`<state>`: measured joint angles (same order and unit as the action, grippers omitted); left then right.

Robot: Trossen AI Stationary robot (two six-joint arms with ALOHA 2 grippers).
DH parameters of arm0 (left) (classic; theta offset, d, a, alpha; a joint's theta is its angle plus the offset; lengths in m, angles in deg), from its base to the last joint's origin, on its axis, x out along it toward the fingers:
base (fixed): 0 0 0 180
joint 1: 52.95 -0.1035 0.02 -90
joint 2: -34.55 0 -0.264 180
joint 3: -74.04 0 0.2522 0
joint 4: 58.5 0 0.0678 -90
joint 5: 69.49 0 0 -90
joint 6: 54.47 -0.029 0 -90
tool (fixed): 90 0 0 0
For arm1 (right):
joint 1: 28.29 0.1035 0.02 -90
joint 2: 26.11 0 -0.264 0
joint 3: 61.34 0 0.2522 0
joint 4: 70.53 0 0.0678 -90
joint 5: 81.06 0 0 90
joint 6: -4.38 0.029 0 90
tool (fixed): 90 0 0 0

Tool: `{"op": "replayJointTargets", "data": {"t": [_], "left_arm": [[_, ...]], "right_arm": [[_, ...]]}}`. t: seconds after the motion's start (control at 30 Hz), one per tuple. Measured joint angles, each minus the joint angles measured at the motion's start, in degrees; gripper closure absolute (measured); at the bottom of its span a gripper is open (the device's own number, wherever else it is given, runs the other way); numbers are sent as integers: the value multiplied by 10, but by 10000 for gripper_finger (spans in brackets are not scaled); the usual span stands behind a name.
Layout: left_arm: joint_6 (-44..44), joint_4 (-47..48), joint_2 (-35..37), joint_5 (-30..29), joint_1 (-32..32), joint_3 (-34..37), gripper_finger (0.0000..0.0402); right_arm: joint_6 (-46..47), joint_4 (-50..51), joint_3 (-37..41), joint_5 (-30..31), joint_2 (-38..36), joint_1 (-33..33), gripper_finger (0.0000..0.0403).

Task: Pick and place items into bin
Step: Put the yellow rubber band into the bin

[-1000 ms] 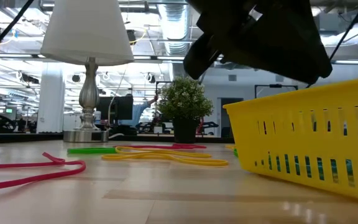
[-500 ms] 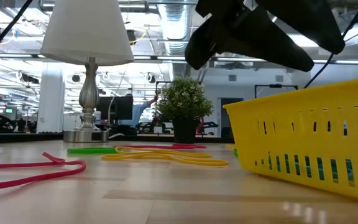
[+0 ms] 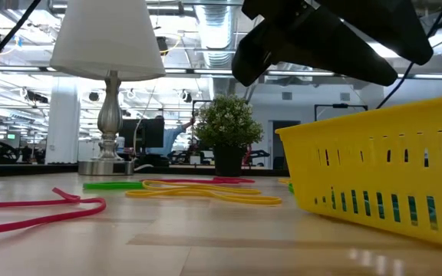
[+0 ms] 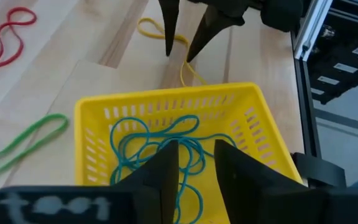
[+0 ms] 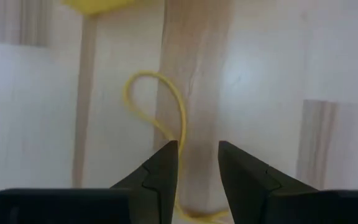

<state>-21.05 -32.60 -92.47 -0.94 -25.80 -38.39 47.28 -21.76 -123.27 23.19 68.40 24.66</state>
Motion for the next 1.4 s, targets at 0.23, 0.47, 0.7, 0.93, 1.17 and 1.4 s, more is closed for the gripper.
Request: {"op": "replayJointTargets", "data": {"t": [0.23,0.47,0.7,0.93,1.17,1.4], "left_arm": [[-2,0,0,3,0,0,313],[-3,2,1,3,0,0,313],[-2,2,1,3,1,0,313],[1,2,1,3,1,0,313],[2,10,22,7,2,1,313],[-24,24,81,-23,11,1,313]], "right_arm": [[-14,-1,-3,-44,28,-17,294],[-9,-8,-2,-48,29,-17,298],[-9,-27,-1,-62,29,-16,371],[38,-29,-7,-56,27,-26,399],[103,-2,-62,66,-3,20,401],[68,-14,-119,189,-28,52,402]]}}
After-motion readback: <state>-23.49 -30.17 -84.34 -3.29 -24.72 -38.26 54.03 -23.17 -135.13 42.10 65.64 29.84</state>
